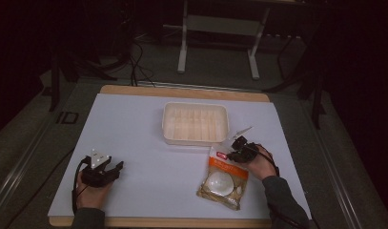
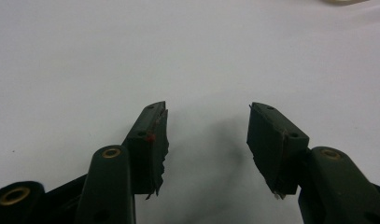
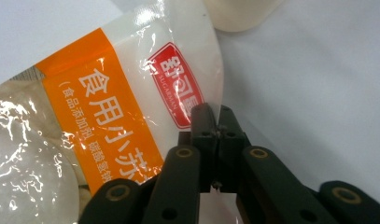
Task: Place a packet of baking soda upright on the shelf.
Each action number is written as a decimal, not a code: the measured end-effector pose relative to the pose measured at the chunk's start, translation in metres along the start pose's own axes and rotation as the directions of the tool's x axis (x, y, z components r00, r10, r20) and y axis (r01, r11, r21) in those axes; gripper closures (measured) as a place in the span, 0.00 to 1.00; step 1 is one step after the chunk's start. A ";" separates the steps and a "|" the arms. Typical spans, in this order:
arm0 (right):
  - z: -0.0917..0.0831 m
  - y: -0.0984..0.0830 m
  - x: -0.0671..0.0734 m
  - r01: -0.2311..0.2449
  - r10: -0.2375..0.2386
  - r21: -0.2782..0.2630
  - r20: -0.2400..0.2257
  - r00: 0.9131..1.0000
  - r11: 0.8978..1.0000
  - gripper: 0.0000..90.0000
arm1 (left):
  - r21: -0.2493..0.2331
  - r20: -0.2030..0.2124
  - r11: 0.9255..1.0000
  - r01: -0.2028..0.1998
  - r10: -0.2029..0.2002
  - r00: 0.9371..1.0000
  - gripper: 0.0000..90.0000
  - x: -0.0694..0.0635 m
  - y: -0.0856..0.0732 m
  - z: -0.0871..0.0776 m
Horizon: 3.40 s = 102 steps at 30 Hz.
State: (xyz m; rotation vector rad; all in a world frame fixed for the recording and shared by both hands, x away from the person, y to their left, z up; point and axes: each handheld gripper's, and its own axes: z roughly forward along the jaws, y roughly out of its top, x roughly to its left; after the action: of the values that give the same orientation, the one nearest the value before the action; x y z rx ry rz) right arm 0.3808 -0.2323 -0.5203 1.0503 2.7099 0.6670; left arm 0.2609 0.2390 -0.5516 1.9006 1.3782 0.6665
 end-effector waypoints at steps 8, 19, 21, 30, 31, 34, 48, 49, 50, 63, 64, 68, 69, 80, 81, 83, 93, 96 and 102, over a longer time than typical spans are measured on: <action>-0.016 -0.003 -0.002 -0.001 -0.001 -0.036 -0.047 0.999 0.999 1.00 | 0.001 -0.001 1.000 -0.001 0.001 1.000 0.53 0.000 0.000 0.000; -0.052 -0.003 0.000 -0.065 0.056 -0.093 -0.093 0.994 0.994 1.00 | 0.000 -0.001 1.000 0.000 0.000 1.000 0.53 0.000 0.000 0.000; -0.058 -0.004 -0.001 -0.073 0.061 -0.104 -0.107 0.992 0.992 1.00 | 0.000 -0.002 1.000 0.000 0.000 1.000 0.53 0.000 0.000 0.000; -0.076 -0.004 0.002 -0.079 0.058 -0.146 -0.141 0.988 0.986 1.00 | 0.001 -0.002 1.000 -0.001 0.001 1.000 0.53 0.000 0.000 0.000; -0.078 -0.004 0.003 -0.076 0.054 -0.153 -0.147 0.988 0.985 1.00 | 0.001 -0.001 1.000 0.000 0.000 1.000 0.53 0.000 0.000 0.000; -0.087 -0.005 0.005 -0.077 0.047 -0.174 -0.168 0.985 0.982 1.00 | -0.002 0.000 1.000 -0.001 0.001 1.000 0.53 0.000 0.000 -0.001; -0.129 -0.013 0.022 -0.049 -0.035 -0.298 -0.271 0.962 0.953 1.00 | -0.005 -0.004 1.000 -0.001 0.001 1.000 0.53 -0.001 0.000 -0.001; -0.132 -0.012 0.024 -0.044 -0.047 -0.311 -0.277 0.960 0.949 1.00 | -0.006 -0.004 1.000 0.000 0.000 1.000 0.53 -0.001 0.000 -0.001; -0.134 -0.012 0.026 -0.038 -0.057 -0.317 -0.282 0.958 0.948 1.00 | -0.007 -0.004 1.000 0.001 -0.001 1.000 0.53 -0.001 0.000 -0.001; -0.161 0.004 0.051 0.031 -0.118 -0.372 -0.214 0.970 0.928 1.00 | -0.011 -0.004 1.000 0.000 0.000 1.000 0.52 0.000 0.000 -0.001; -0.162 0.005 0.050 0.032 -0.119 -0.374 -0.212 0.970 0.927 1.00 | -0.011 -0.004 1.000 0.001 -0.001 1.000 0.52 0.000 0.000 -0.002; -0.162 0.009 0.045 0.012 -0.098 -0.380 -0.207 0.973 0.925 1.00 | -0.013 -0.005 1.000 0.002 -0.002 1.000 0.52 0.000 0.000 -0.002; -0.162 0.009 0.045 0.012 -0.098 -0.380 -0.207 0.973 0.925 1.00 | -0.014 -0.005 1.000 0.002 -0.002 1.000 0.52 0.000 0.000 -0.002; -0.167 0.011 0.038 -0.019 -0.065 -0.395 -0.198 0.978 0.919 1.00 | -0.025 -0.014 1.000 -0.009 0.009 1.000 0.52 -0.003 0.000 -0.002; -0.168 0.011 0.038 -0.022 -0.060 -0.396 -0.194 0.979 0.918 1.00 | -0.025 -0.014 1.000 -0.008 0.008 1.000 0.52 -0.003 0.000 -0.002; -0.168 0.012 0.037 -0.036 -0.045 -0.396 -0.193 0.980 0.917 1.00 | -0.026 -0.015 1.000 -0.007 0.007 1.000 0.52 -0.003 0.000 -0.002; -0.171 0.019 0.034 -0.101 0.013 -0.427 -0.205 0.979 0.898 1.00 | -0.031 -0.016 1.000 -0.005 0.004 1.000 0.52 -0.003 0.000 -0.002; -0.172 0.022 0.033 -0.123 0.028 -0.433 -0.220 0.975 0.893 1.00 | -0.033 -0.016 0.999 -0.004 0.003 1.000 0.52 -0.003 0.001 -0.002; -0.170 0.028 0.035 -0.132 0.031 -0.436 -0.230 0.973 0.890 1.00 | -0.037 -0.015 0.999 -0.003 0.003 1.000 0.52 -0.003 0.001 -0.002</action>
State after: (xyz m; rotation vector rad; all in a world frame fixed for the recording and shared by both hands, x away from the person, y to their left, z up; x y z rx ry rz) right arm 0.3202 -0.2498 -0.3559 1.0198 2.4909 1.4184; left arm 0.2587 0.2367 -0.5496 1.8730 1.3635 0.7039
